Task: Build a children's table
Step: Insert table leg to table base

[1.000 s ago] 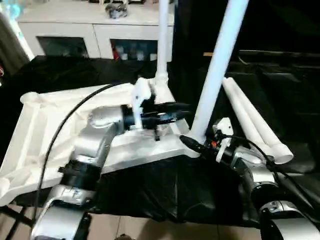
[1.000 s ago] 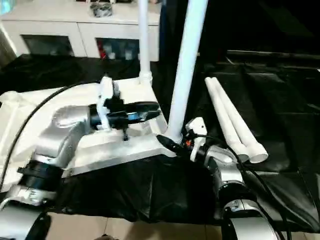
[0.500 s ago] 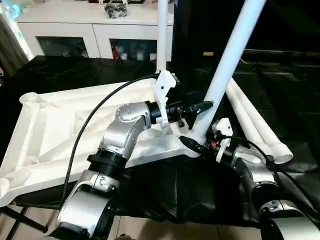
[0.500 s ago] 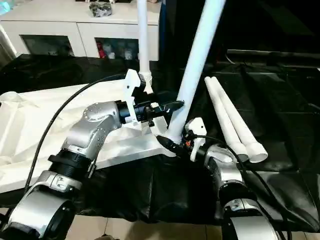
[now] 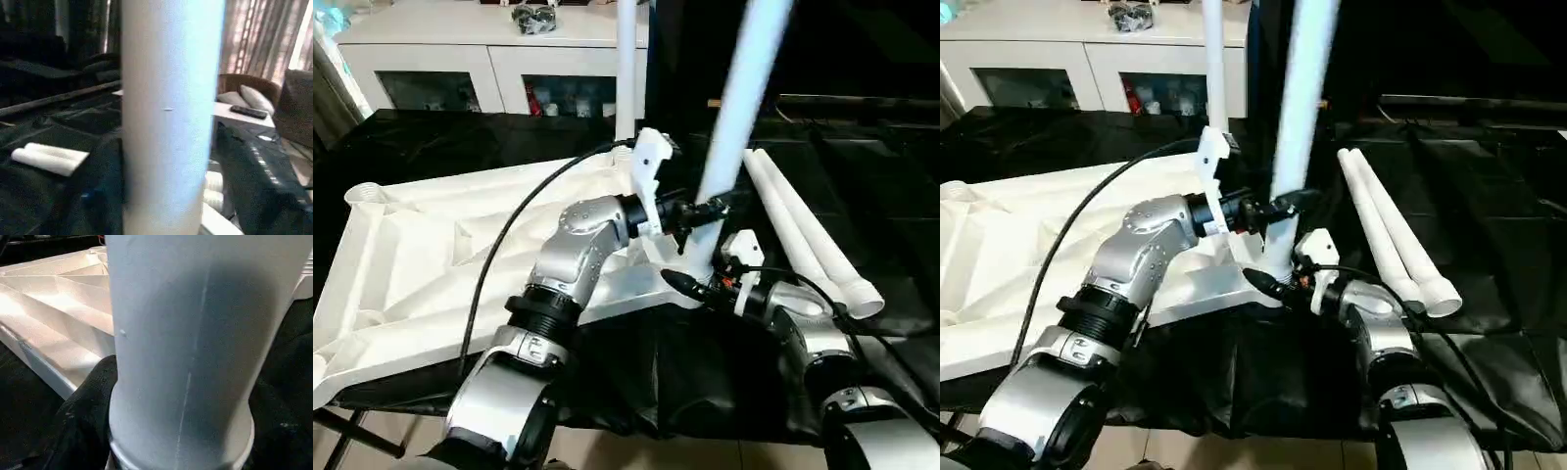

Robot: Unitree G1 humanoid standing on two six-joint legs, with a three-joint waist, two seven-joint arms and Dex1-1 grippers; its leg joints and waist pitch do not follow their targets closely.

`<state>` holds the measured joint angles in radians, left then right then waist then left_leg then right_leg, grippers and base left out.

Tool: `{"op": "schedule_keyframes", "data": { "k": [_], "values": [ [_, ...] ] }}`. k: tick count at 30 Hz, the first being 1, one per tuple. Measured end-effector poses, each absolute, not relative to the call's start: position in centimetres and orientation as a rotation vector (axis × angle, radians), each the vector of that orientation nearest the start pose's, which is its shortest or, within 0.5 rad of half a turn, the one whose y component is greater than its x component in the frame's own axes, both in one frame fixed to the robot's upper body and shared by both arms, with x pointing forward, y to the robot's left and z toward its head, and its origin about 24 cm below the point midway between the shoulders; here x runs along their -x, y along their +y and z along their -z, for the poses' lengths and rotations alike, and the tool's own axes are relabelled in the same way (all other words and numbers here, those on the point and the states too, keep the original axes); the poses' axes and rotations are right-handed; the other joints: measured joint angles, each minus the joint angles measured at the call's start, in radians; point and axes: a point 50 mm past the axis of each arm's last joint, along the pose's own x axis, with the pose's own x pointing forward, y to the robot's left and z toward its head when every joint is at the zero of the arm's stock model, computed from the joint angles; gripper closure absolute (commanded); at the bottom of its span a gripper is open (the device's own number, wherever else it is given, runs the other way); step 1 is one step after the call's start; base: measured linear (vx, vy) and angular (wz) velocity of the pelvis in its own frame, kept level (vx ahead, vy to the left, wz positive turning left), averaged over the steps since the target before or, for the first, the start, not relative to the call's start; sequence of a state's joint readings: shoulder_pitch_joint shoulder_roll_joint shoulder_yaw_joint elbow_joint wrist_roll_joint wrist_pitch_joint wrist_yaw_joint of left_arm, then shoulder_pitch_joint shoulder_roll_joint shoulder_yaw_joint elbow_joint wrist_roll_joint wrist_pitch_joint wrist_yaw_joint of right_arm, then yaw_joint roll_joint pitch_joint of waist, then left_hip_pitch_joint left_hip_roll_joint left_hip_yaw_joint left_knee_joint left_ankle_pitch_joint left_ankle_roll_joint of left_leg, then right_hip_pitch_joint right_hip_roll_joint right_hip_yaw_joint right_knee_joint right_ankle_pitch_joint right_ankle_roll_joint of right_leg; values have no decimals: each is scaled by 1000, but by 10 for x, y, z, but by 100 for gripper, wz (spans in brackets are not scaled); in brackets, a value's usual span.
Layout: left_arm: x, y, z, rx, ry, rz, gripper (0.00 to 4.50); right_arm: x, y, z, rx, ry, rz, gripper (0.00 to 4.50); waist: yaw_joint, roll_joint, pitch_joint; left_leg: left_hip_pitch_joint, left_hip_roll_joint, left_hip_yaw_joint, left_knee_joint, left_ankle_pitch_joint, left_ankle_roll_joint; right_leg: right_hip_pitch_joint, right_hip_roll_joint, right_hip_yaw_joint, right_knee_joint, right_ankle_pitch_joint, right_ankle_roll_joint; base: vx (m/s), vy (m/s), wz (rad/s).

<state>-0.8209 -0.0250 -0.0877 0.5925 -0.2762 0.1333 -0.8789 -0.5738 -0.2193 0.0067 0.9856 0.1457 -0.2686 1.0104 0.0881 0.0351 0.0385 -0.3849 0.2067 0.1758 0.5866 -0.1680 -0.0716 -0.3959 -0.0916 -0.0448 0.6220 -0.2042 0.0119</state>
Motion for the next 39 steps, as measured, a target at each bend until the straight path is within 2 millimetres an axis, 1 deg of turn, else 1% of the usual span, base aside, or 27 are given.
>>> {"op": "schedule_keyframes", "data": {
  "k": [1,2,4,7,9,10,12,13,14,17,19,21,25,27,29,31,35,37,39],
  "values": [
    [-348,21,-145,133,-87,1195,205,-320,-148,-18,16,180,-981,178,0,0,0,0,0,0,-1,0,0,0,0,0,0,0,0,0,0,0],
    [-348,21,-144,136,-84,1192,213,-320,-148,-18,16,180,-982,178,0,0,0,0,0,0,-1,0,0,0,0,0,-1,0,0,0,0,0],
    [-348,21,-143,140,-80,1193,213,-320,-148,-18,16,180,-984,178,-1,0,0,0,0,0,-1,0,0,0,0,0,-2,0,0,0,0,0],
    [-349,22,-143,146,-76,1191,253,-320,-148,-18,16,181,-987,178,-1,0,0,0,0,0,-2,0,0,0,0,0,-3,0,0,0,0,0],
    [-349,23,-144,144,-77,1190,254,-320,-147,-18,16,181,-988,178,-2,0,0,0,0,0,-3,0,0,0,0,0,-5,1,-1,0,0,0],
    [-349,23,-144,144,-78,1190,264,-320,-147,-18,16,180,-987,178,-2,0,0,0,0,1,-4,0,0,0,0,-1,-6,1,-1,0,0,0],
    [-349,24,-144,142,-78,1188,266,-320,-147,-19,16,179,-986,178,-2,0,0,0,0,1,-5,0,0,0,0,-1,-7,1,-2,0,0,0],
    [-349,24,-144,141,-78,1187,266,-320,-147,-19,15,179,-986,122,-2,0,0,0,0,1,-5,0,0,0,0,-1,-7,1,-2,0,0,0],
    [-349,24,-144,141,-79,1187,266,-321,-147,-19,14,177,-985,108,-2,0,0,0,0,1,-6,0,0,0,0,-1,-7,1,-2,0,0,0],
    [-349,24,-145,141,-85,1187,267,-320,-147,-17,-1,193,-980,102,0,0,1,-1,0,2,-7,0,0,-1,0,-1,-7,1,-2,0,0,0],
    [-349,24,-145,138,-88,1190,267,-320,-148,-18,-1,189,-983,75,1,0,2,-1,0,2,-8,0,0,-2,0,-1,-8,1,-2,0,0,0],
    [-349,23,-146,135,-92,1191,267,-320,-148,-19,7,177,-982,62,1,0,2,-2,0,2,-8,0,0,-2,0,-1,-9,1,-2,0,0,0],
    [-348,23,-147,131,-100,1197,267,-316,-152,-23,24,155,-993,58,2,0,3,-5,0,3,-7,0,1,-4,0,-1,-11,1,-2,0,0,0],
    [-348,22,-148,125,-106,1200,267,-314,-155,-28,38,133,-999,58,3,-1,4,-6,0,4,-7,0,1,-4,0,-1,-12,1,-2,0,0,0],
    [-348,23,-148,117,-110,1199,267,-315,-157,-33,49,112,-1002,58,1,-2,4,-6,0,5,-7,0,1,-5,0,0,-12,1,-2,0,0,0],
    [-347,22,-148,115,-114,1202,267,-315,-160,-41,55,87,-1005,58,4,-2,4,-6,0,5,-7,0,1,-5,0,0,-12,1,-2,0,0,0],
    [-348,23,-148,112,-117,1201,267,-317,-173,-61,86,46,-983,58,3,-3,6,-5,0,5,-7,0,1,-5,0,0,-12,1,-2,0,0,0],
    [-348,24,-148,110,-118,1200,267,-318,-177,-66,84,39,-975,58,1,-4,6,-5,0,5,-7,0,1,-5,0,0,-12,1,-1,0,0,0],
    [-347,24,-148,107,-121,1205,267,-318,-176,-66,75,56,-974,58,1,-4,6,-5,0,5,-7,0,1,-5,0,0,-12,1,-1,0,0,0]
  ]
}}
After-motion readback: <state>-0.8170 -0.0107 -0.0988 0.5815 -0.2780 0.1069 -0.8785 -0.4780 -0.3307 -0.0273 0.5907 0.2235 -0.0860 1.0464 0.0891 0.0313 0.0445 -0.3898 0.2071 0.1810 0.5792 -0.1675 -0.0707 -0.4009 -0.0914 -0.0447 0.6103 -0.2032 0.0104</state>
